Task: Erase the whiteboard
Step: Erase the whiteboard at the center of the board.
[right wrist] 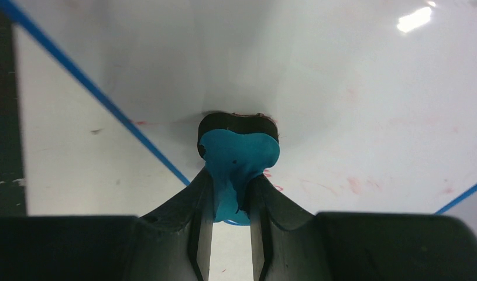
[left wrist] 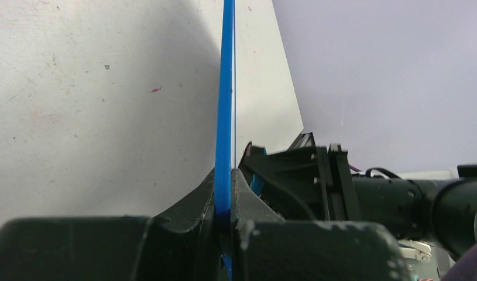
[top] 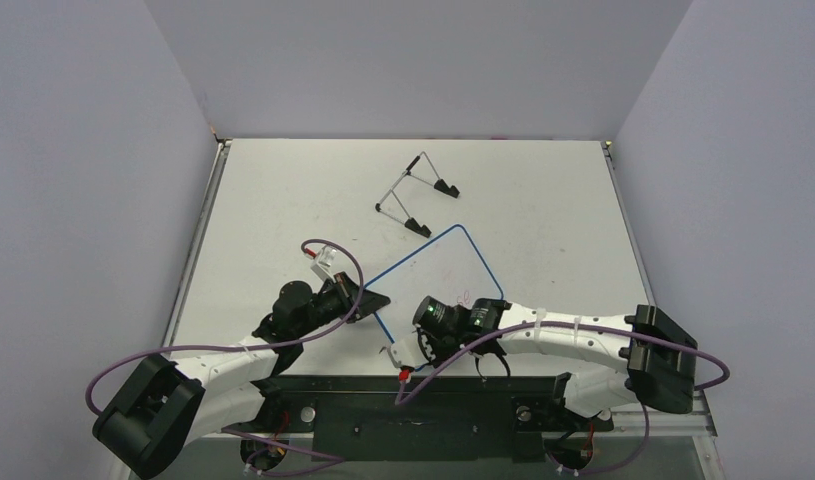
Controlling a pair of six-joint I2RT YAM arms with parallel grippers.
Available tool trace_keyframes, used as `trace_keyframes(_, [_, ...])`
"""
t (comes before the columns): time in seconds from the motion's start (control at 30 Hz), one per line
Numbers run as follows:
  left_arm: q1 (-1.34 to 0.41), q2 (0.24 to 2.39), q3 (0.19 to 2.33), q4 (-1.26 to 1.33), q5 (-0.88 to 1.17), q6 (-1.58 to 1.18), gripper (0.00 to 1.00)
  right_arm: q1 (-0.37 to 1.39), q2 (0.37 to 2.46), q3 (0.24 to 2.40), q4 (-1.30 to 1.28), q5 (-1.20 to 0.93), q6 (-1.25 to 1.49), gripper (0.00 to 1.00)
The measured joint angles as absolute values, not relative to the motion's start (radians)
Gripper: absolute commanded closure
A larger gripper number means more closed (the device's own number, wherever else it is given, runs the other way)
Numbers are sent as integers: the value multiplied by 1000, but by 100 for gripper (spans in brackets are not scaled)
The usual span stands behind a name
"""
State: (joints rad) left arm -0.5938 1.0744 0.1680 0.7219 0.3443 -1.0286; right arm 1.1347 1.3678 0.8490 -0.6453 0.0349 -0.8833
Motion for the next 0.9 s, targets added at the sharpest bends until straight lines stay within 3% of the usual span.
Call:
trace_keyframes(0.17, [-594,1074,168,722,351,-1029,100,1200,1361,835,-659,14,-888,100])
trace_keyframes(0.5, [-591,1074,168,722,350,-1029,100,977,1405,924,-599,32,-871,100])
trace_keyframes(0.8, [-591,1082,168,728,357,-1025,100,1192,1371,847,-635,8,-902,100])
trace_keyframes(0.9, [-591,1085,168,733,360,-1024,100,1187,1372,847,-639,-14,-897,100])
